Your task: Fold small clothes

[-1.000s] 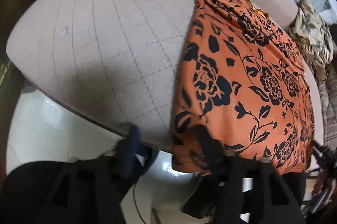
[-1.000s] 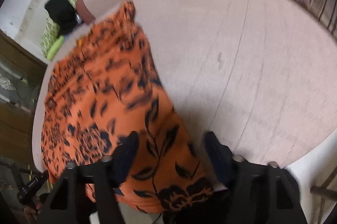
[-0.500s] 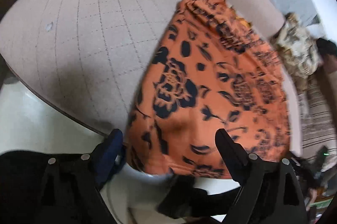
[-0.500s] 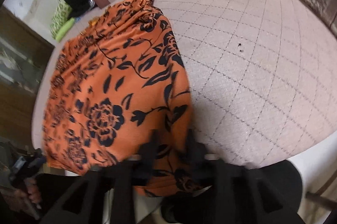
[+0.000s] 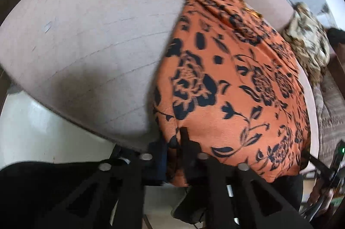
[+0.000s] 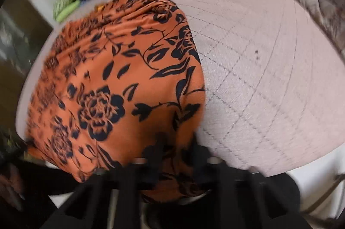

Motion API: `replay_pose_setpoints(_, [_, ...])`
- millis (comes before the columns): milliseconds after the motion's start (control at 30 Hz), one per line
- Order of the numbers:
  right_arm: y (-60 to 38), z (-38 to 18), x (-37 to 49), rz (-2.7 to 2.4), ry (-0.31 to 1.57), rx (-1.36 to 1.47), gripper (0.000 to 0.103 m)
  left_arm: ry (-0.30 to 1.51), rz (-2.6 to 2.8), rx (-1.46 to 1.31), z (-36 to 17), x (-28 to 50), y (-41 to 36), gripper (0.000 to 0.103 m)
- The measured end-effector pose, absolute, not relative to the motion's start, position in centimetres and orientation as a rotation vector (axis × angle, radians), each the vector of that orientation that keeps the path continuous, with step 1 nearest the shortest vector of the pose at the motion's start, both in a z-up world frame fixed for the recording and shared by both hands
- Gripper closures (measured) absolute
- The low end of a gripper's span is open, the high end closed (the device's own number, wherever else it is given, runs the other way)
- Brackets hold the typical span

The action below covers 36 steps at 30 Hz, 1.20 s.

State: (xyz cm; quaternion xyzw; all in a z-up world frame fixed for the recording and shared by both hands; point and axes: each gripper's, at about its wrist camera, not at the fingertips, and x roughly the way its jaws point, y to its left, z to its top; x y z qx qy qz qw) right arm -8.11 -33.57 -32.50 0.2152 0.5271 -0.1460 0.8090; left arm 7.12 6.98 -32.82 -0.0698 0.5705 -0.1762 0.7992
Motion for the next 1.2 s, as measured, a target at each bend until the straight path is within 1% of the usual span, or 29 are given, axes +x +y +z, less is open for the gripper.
replay_pose_setpoints(100, [-34.0, -31.8, -8.4, -0.295, 1.132, 0.485, 0.093, 1.245, -0.386, -0.117, -32.8, 7.8, 6.7, 0.092])
replay_pose_setpoints(133, [-34.1, -31.5, -8.5, -0.29, 1.127, 0.496, 0.093, 1.252, -0.394, -0.118, -32.9, 7.8, 6.7, 0.087])
replay_pose_setpoints(167, [-34.3, -31.4, -8.6, -0.282, 1.121, 0.513, 0.093, 1.265, -0.414, -0.126, -32.9, 8.0, 6.6, 0.078])
replay_pose_setpoints(200, [-34.4, -31.5, -8.6, -0.28, 1.125, 0.524, 0.093, 1.271, -0.436, -0.132, -32.8, 8.2, 6.3, 0.073])
replay_pose_setpoints(233, [-34.6, -32.2, -8.4, -0.285, 1.157, 0.542, 0.089, 1.272, -0.451, -0.127, -32.8, 8.2, 6.2, 0.068])
replay_pose_setpoints(300, [-34.9, -33.1, -8.5, -0.293, 1.177, 0.575, 0.089, 1.257, -0.445, -0.061, -32.6, 7.9, 5.1, 0.07])
replay_pose_setpoints(333, [-34.9, -33.1, -8.6, -0.291, 1.166, 0.578, 0.088, 1.24, -0.43, -0.017, -32.5, 7.7, 4.8, 0.085])
replay_pose_setpoints(367, [-34.7, -32.9, -8.6, -0.286, 1.163, 0.566, 0.088, 1.231, -0.429, 0.007, -32.5, 7.6, 4.4, 0.094])
replay_pose_setpoints(400, [-34.5, -32.7, -8.5, -0.277, 1.164, 0.544, 0.088, 1.231, -0.437, 0.003, -32.4, 7.7, 4.4, 0.094])
replay_pose_setpoints(433, [-34.3, -32.5, -8.4, -0.272, 1.166, 0.526, 0.092, 1.233, -0.445, -0.012, -32.2, 7.8, 4.5, 0.095])
replay_pose_setpoints(533, [-34.5, -31.4, -7.9, -0.223, 1.16, 0.578, 0.094, 1.232, -0.512, -0.078, -30.9, 8.7, 4.7, 0.096])
replay_pose_setpoints(600, [-35.0, -29.7, -7.3, -0.176, 1.115, 0.628, 0.095, 1.21, -0.57, -0.118, -29.4, 9.5, 4.6, 0.096])
replay_pose_setpoints(767, [-38.6, -23.9, -3.9, -0.106, 0.899, 0.745, 0.095, 1.121, -0.677, -0.228, -23.5, 14.0, 5.2, 0.096])
replay_pose_setpoints(833, [-40.8, -22.5, -1.5, -0.101, 0.807, 0.784, 0.095, 1.1, -0.684, -0.263, -21.9, 16.7, 5.0, 0.096])
replay_pose_setpoints(867, [-42.5, -21.9, 0.6, -0.12, 0.761, 0.794, 0.095, 1.091, -0.685, -0.291, -20.9, 19.4, 4.4, 0.096])
replay_pose_setpoints(933, [-44.4, -21.9, 4.2, -0.15, 0.719, 0.819, 0.095, 1.06, -0.667, -0.287, -19.9, 23.4, 3.2, 0.096])
replay_pose_setpoints(967, [-45.9, -22.1, 6.7, -0.16, 0.699, 0.843, 0.095, 1.043, -0.652, -0.277, -19.6, 26.9, 1.3, 0.096])
replay_pose_setpoints(1033, [-48.5, -23.2, 11.4, -0.193, 0.662, 0.91, 0.095, 1.049, -0.653, -0.288, -19.9, 31.4, -0.8, 0.096])
replay_pose_setpoints(1100, [-50.3, -24.8, 15.2, -0.25, 0.647, 0.951, 0.095, 1.05, -0.61, -0.252, -21.3, 36.9, -3.9, 0.095])
replay_pose_setpoints(1133, [-51.3, -26.5, 17.8, -0.296, 0.634, 1.002, 0.094, 1.064, -0.564, -0.245, -22.6, 39.6, -5.2, 0.093])
replay_pose_setpoints(1167, [-52.0, -27.4, 18.9, -0.302, 0.619, 1.048, 0.091, 1.074, -0.539, -0.253, -23.5, 41.0, -5.4, 0.092])
replay_pose_setpoints(1200, [-52.4, -28.6, 20.1, -0.323, 0.612, 1.079, 0.091, 1.098, -0.505, -0.271, -25.4, 43.1, -6.3, 0.092])
